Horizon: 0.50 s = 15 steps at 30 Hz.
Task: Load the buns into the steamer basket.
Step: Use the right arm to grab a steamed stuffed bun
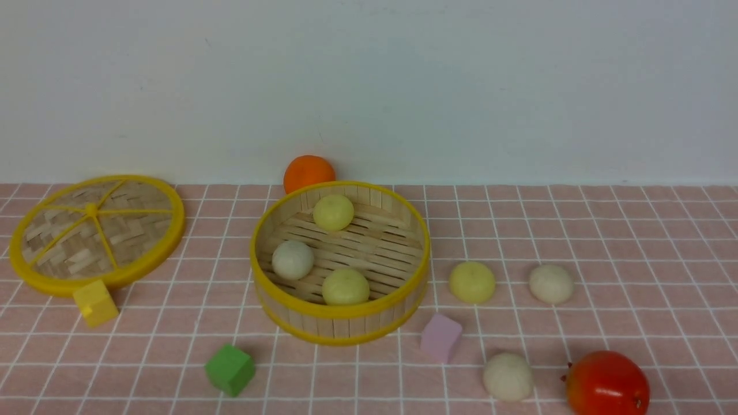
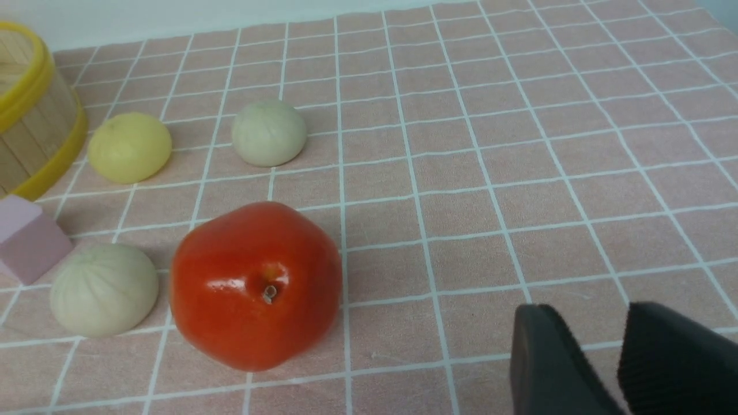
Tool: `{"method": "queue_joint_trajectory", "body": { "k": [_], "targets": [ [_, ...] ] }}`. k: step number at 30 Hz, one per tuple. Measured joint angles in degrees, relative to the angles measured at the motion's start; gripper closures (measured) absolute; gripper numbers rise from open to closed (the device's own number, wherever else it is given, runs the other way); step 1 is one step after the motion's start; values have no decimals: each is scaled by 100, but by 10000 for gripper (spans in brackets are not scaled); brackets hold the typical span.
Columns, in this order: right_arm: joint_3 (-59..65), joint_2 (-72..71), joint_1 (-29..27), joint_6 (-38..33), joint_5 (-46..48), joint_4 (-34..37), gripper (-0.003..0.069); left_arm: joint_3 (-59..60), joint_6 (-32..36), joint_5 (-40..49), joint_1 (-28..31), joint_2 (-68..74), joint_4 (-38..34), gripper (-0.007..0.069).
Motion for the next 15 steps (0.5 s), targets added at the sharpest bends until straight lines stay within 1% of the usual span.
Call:
{"method": "queue_joint_trajectory", "body": {
  "k": [10, 13, 15],
  "targets": [
    [0, 0, 0, -32, 0, -56, 419, 0, 4, 0, 0, 0, 0, 612],
    [6, 0, 0, -63, -33, -446, 419, 0, 4, 0, 0, 0, -4, 612],
    [40, 0, 0, -58, -321, -560, 419, 0, 4, 0, 0, 0, -4, 612]
  ]
}}
